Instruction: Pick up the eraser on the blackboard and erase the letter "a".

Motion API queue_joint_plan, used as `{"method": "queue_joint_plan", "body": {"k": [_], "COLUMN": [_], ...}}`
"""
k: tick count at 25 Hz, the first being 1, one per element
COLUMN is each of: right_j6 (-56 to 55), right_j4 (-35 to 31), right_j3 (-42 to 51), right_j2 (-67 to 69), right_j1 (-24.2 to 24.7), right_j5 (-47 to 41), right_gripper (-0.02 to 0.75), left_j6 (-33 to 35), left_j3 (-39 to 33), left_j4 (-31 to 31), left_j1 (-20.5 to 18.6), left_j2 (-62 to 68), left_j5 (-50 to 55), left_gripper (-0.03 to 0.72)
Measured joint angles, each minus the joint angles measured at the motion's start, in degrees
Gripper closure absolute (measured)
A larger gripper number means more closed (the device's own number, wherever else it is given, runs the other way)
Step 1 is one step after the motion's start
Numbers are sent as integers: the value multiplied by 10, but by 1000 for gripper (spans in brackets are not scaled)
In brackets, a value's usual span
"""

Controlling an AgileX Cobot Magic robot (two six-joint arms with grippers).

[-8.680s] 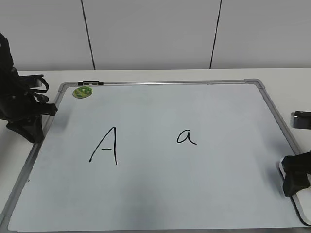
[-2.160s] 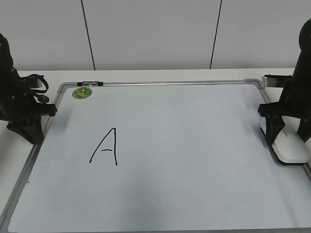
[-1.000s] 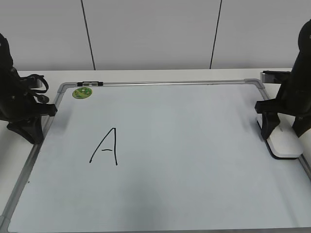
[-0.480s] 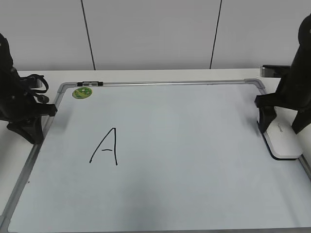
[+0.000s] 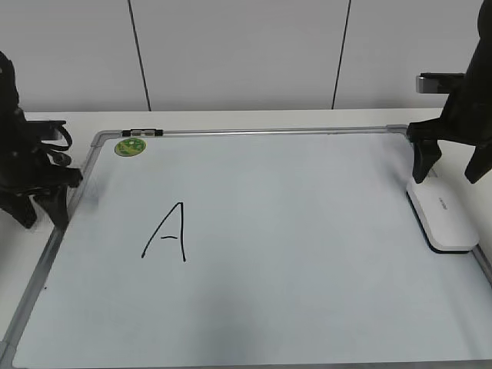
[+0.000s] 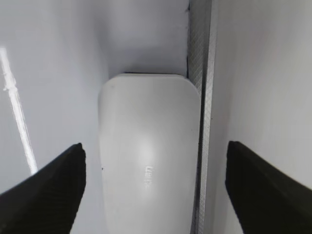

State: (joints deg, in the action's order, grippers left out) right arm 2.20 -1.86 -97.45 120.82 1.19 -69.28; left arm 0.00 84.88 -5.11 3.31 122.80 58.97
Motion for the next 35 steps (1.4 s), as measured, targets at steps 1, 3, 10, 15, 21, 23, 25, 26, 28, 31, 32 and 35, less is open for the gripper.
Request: {"method": "queue_joint_plan", "body": {"k": [1, 3, 10, 15, 21, 23, 25, 26, 28, 31, 32, 35], "right_j6": [-1, -6, -25, -26, -33, -34, -42, -47, -50, -54, -54, -55], "right_j4": [0, 0, 1, 1, -12, -15, -15, -15, -17, -26, -26, -40], "right_j3": [0, 0, 0, 0, 10, 30, 53, 64, 84, 102, 102, 116], "right_j2": [0, 0, 0, -19, -100, -127, -154, -169, -200, -242, -242, -285], "right_j1": [0, 0, 0, 0, 0, 0, 0, 0, 0, 0, 0, -12], "right_j5": [0, -1, -2, -2, -3, -5, -6, -6, -7, -9, -9, -12], "right_gripper": [69, 70, 130, 209, 218, 218, 219, 219, 219, 219, 219, 219], "left_j6": [-7, -18, -25, -25, -25, -26, -26, -27, -27, -28, -28, -28], "left_j3": [3, 14, 38, 38, 38, 38, 30, 22, -2, -54, -76, -140], "left_j4": [14, 33, 43, 45, 45, 45, 47, 51, 51, 55, 57, 63], "left_j1": [0, 0, 0, 0, 0, 0, 0, 0, 0, 0, 0, 0], "left_j2": [-2, -9, -49, -70, -111, -140, -181, -206, -259, -326, -347, -409], "left_j5": [5, 14, 54, 96, 100, 100, 101, 101, 102, 95, 90, 73], "left_gripper": [297, 198, 129, 162, 190, 192, 193, 193, 193, 195, 199, 207]}}
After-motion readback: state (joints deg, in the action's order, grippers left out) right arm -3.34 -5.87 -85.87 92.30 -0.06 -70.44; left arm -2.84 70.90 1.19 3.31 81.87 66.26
